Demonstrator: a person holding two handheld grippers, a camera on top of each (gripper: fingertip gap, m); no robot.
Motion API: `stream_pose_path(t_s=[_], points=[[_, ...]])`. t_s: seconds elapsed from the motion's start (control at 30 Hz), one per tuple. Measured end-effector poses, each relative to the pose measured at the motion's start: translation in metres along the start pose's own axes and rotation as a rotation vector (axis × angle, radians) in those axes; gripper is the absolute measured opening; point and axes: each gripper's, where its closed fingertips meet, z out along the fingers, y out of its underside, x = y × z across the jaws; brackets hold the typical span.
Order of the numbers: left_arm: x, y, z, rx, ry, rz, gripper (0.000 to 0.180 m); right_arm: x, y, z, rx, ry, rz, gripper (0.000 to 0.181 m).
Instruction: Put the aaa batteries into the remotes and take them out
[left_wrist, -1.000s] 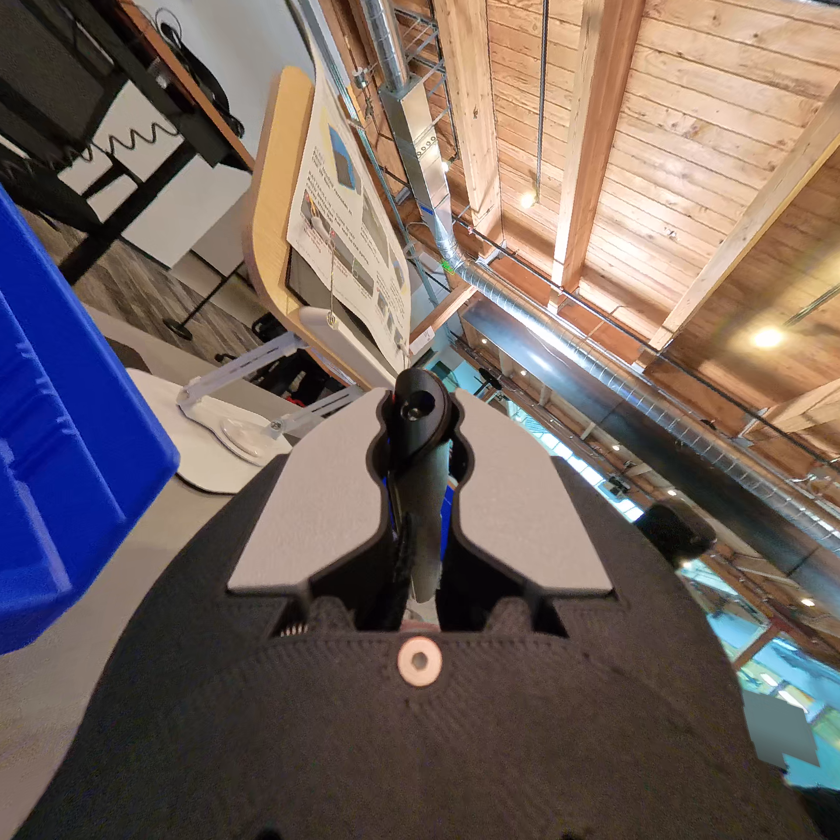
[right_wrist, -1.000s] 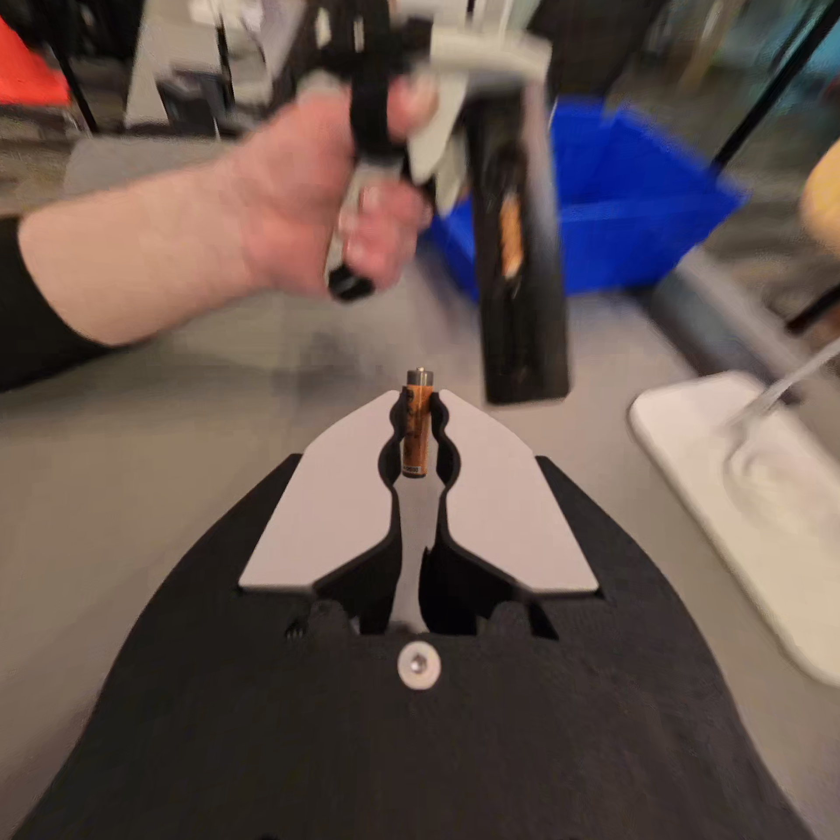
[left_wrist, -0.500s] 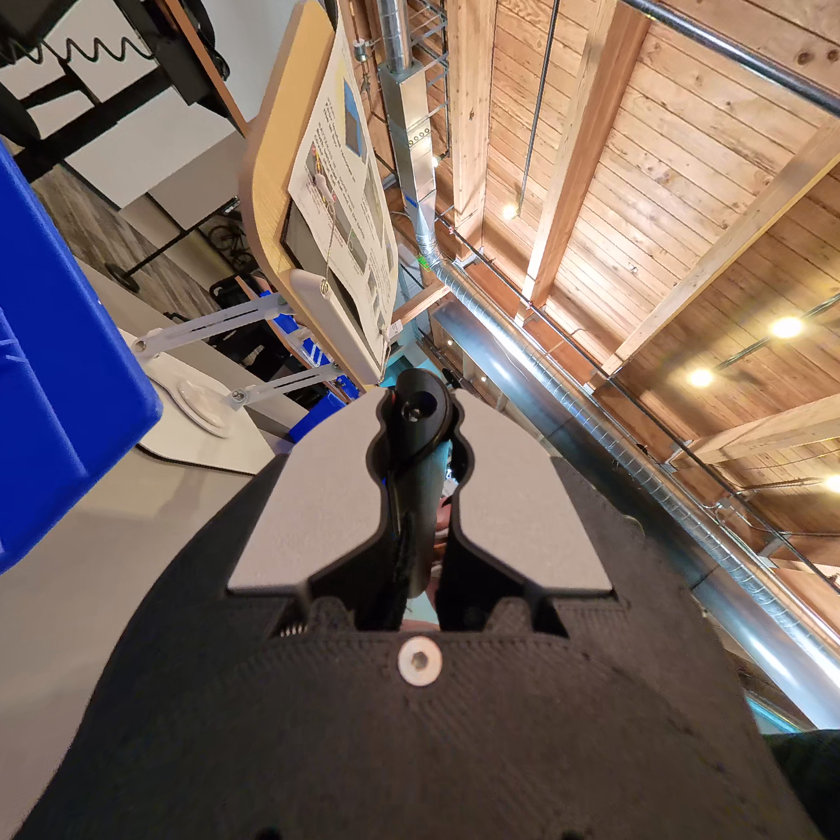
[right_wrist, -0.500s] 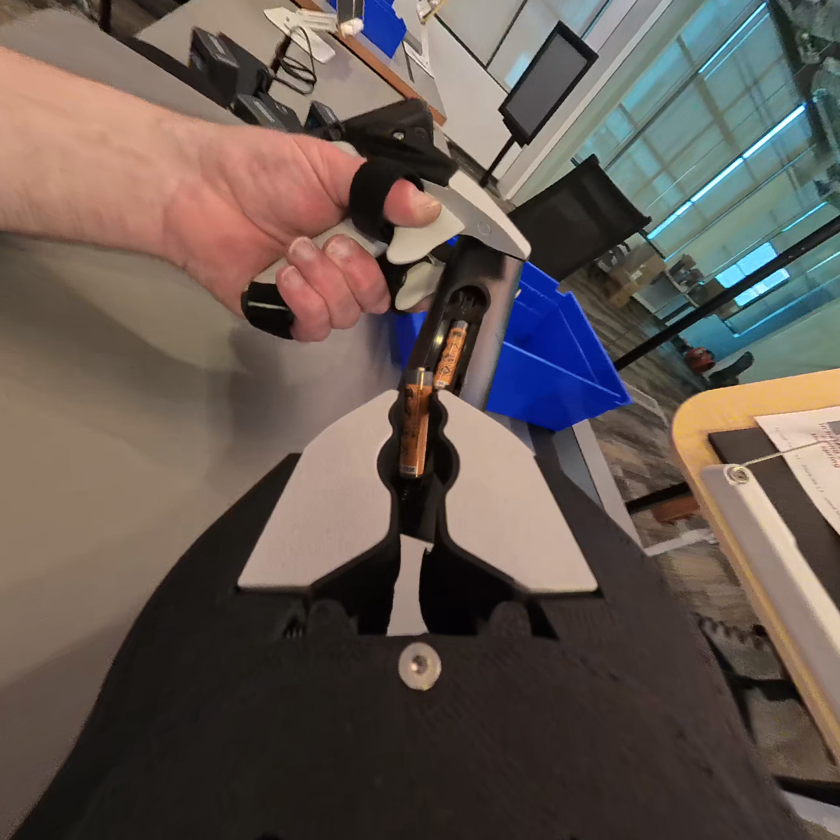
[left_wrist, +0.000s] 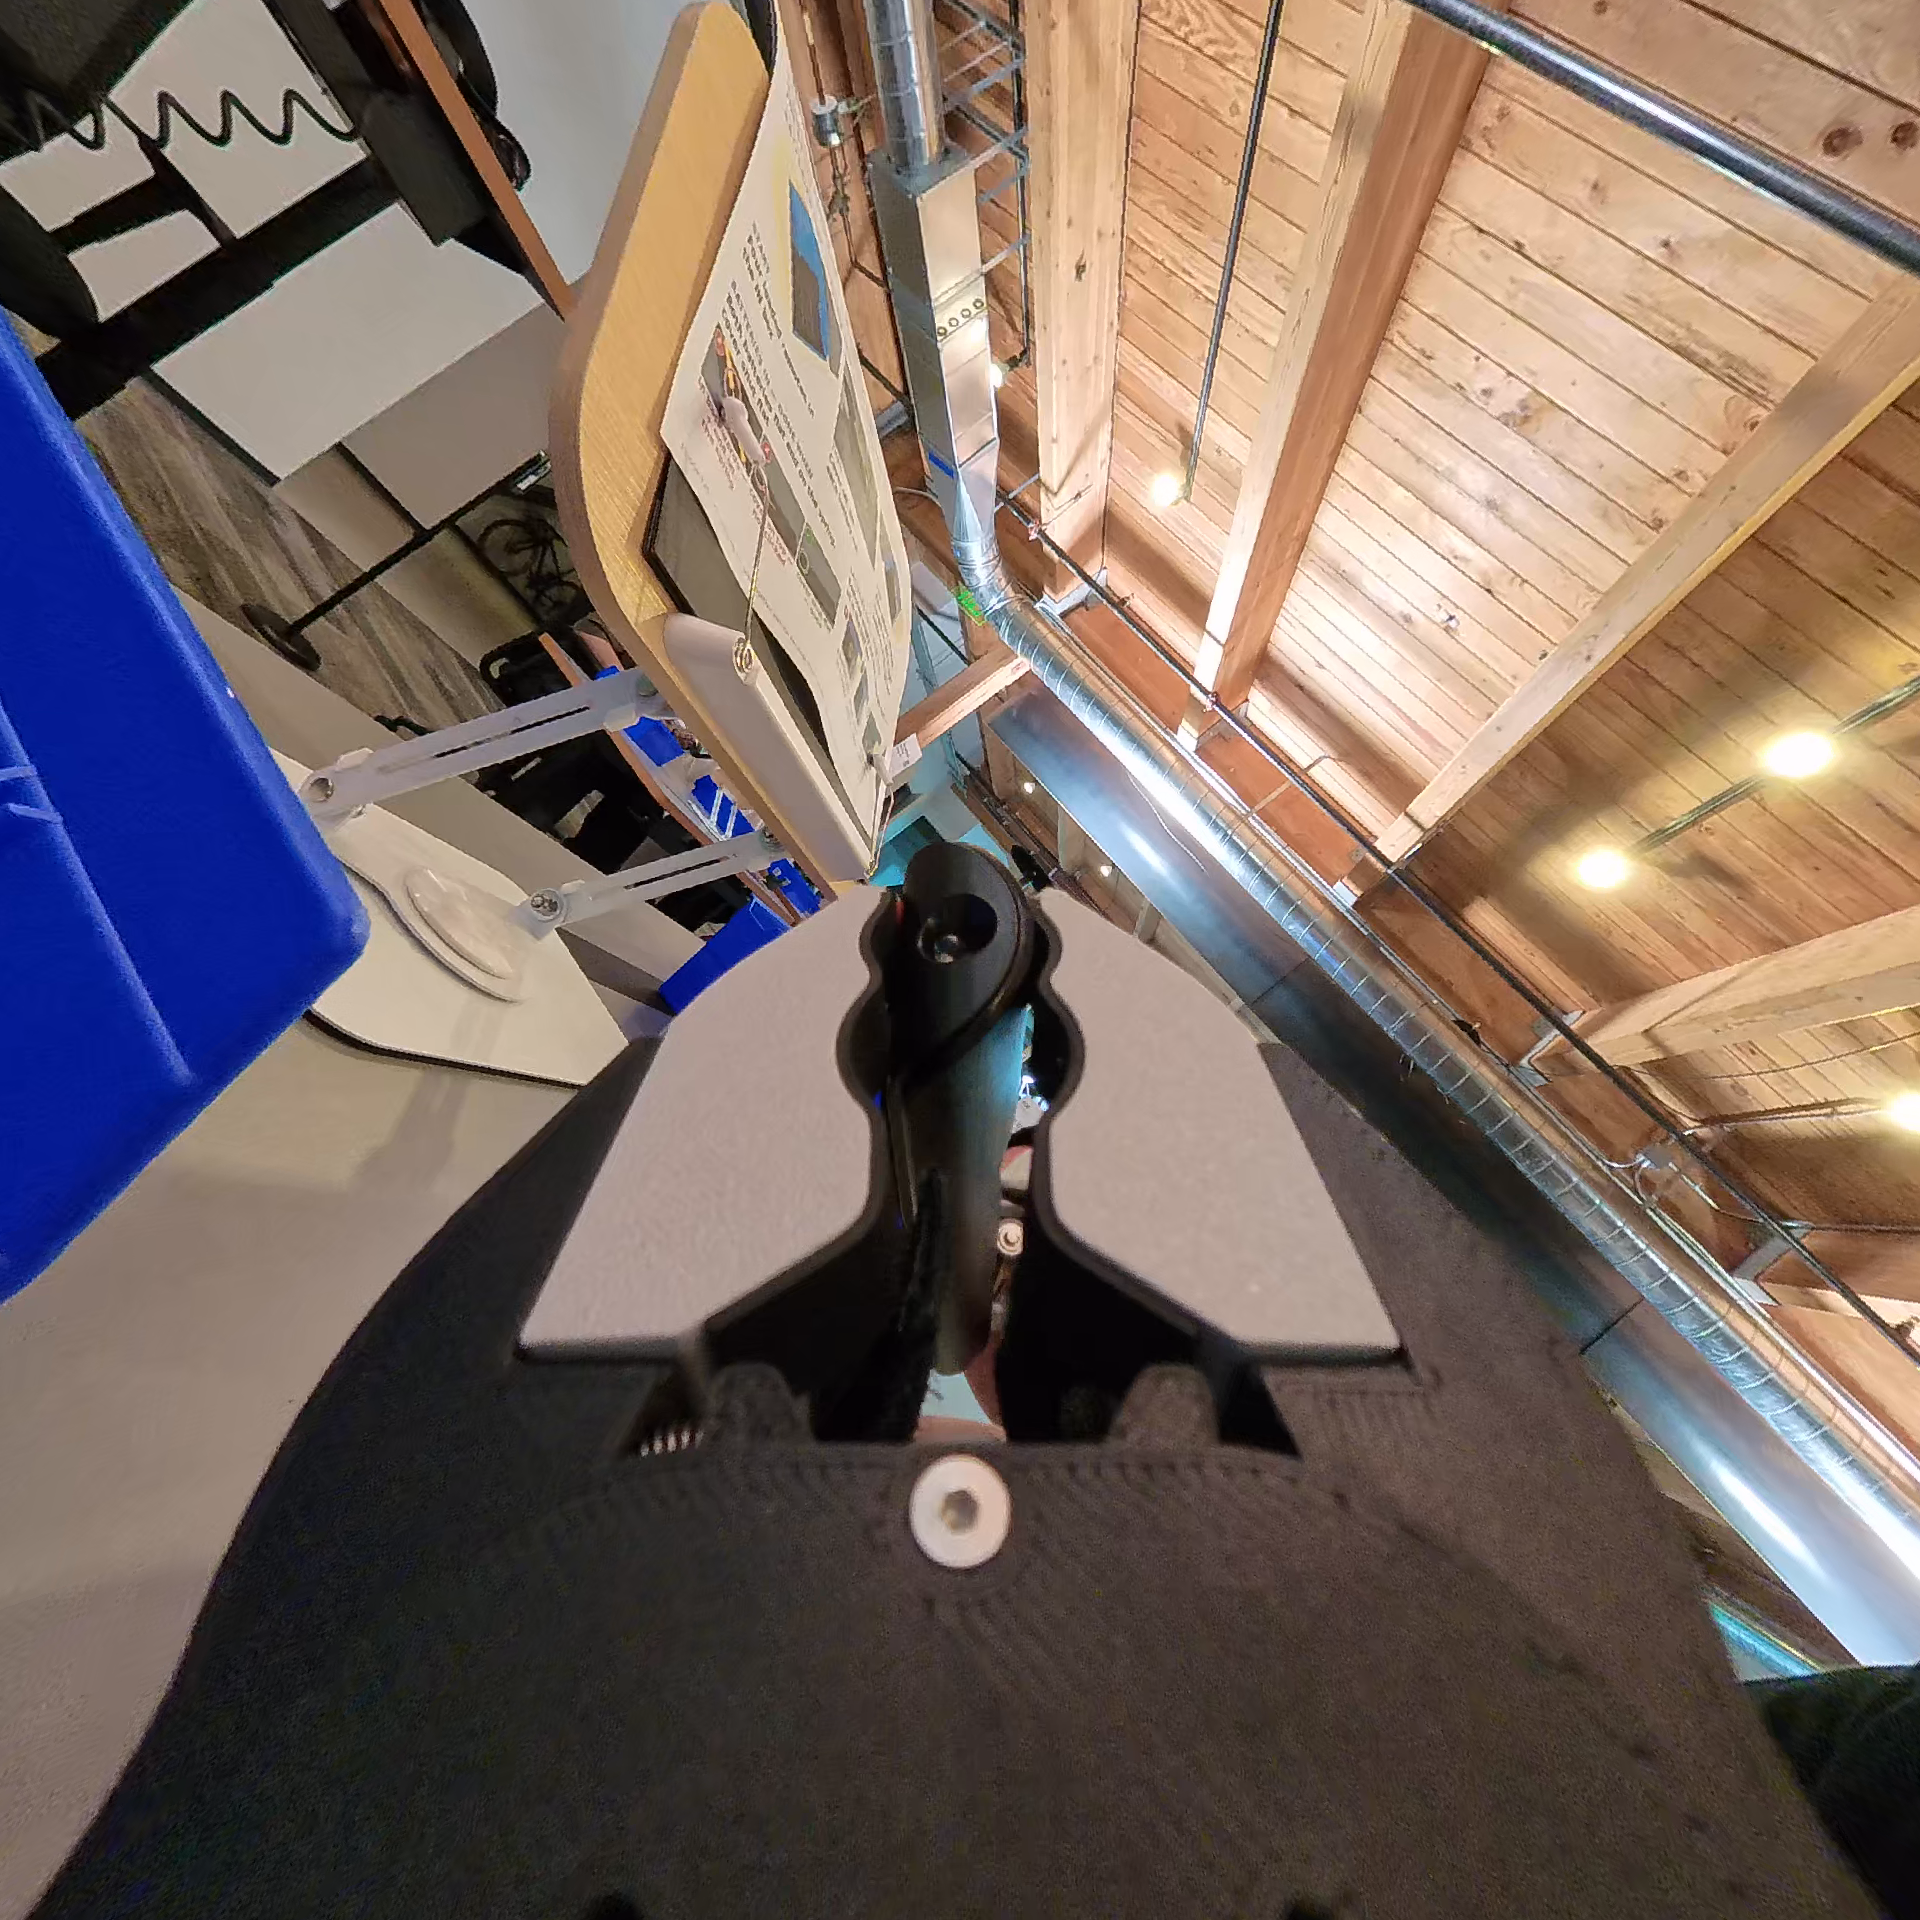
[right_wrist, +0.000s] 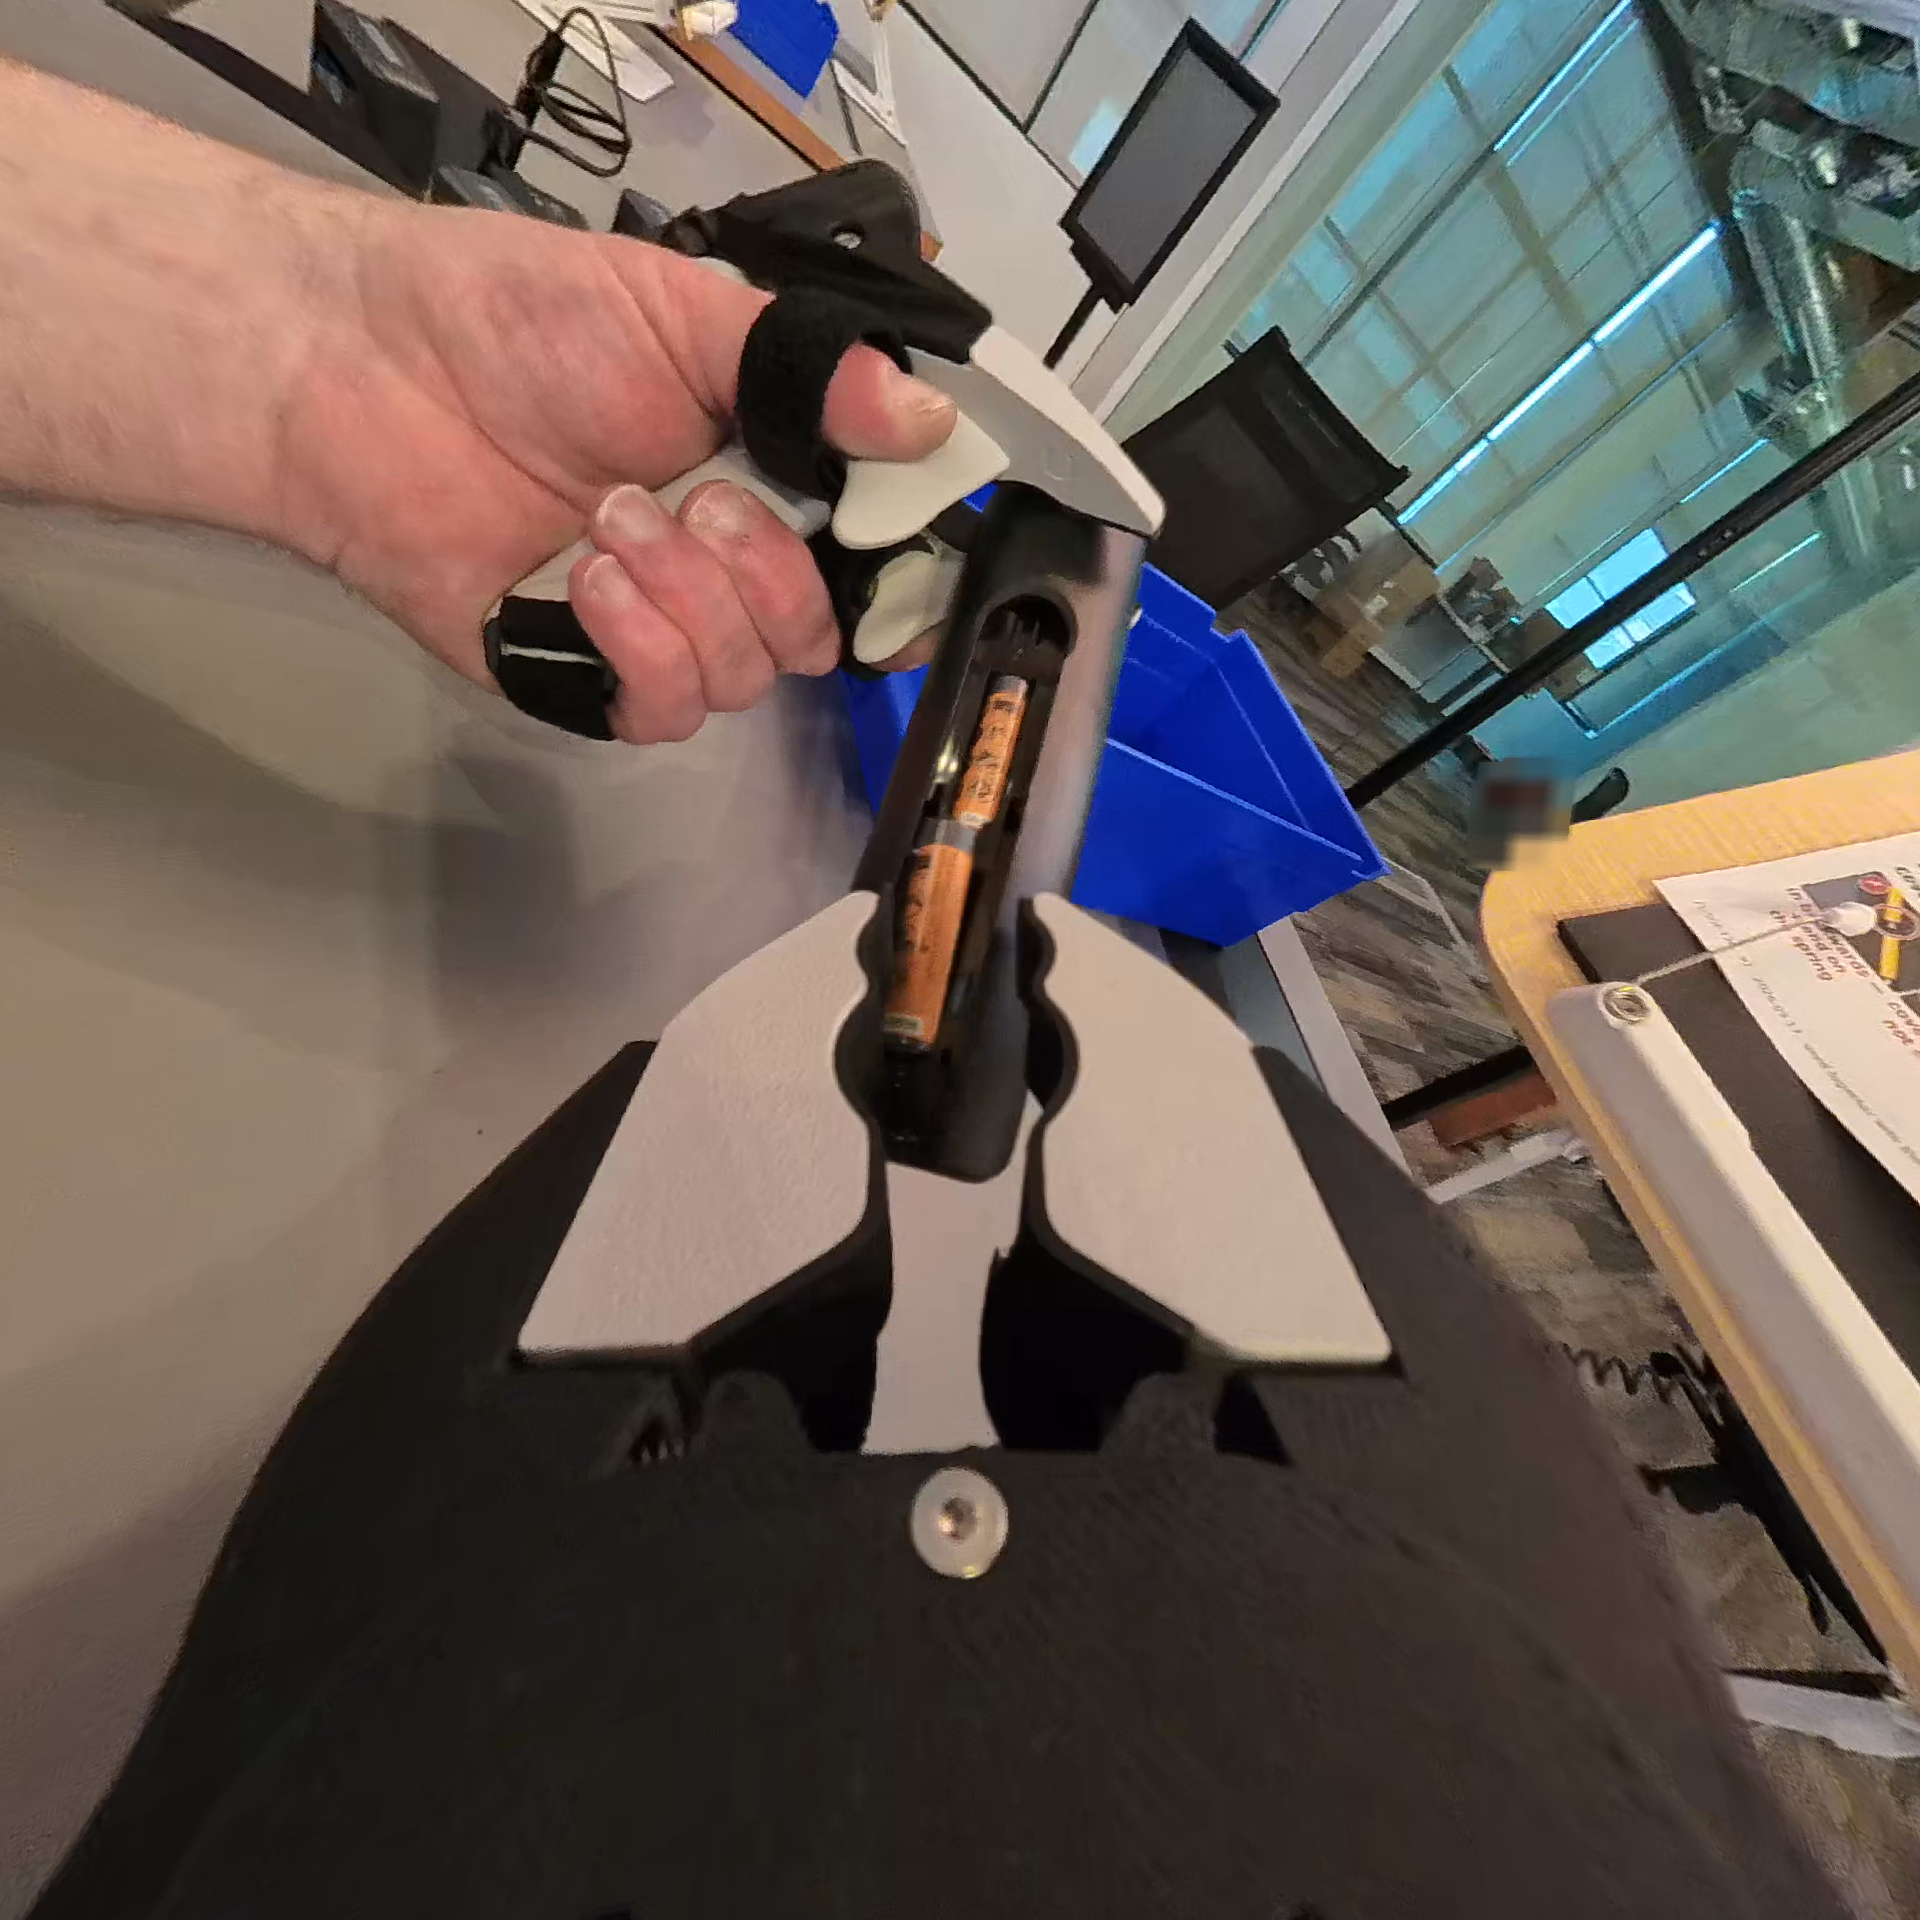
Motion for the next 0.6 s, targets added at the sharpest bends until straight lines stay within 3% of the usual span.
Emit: stream_pose_path(t_s=[0.2,0.27,0.6], points=[[-0.0008,-0.0013,-0.0007,0.007,-0.003,0.0,0.022,-0.0027,-0.0074,-0.0016,-0.013,-0.01,-0.036,0.017],[-0.0001,-0.0006,-0.0001,0.004,-0.004,0.005,0.022,-0.0054,-0.0055,0.0007,-0.043,-0.023,-0.033,0.001],[-0.0004,-0.0024,-0.001,0.012,-0.009,0.006,0.022,0.0002,-0.003,0.0057,-0.064,0.008,-0.015,0.0]])
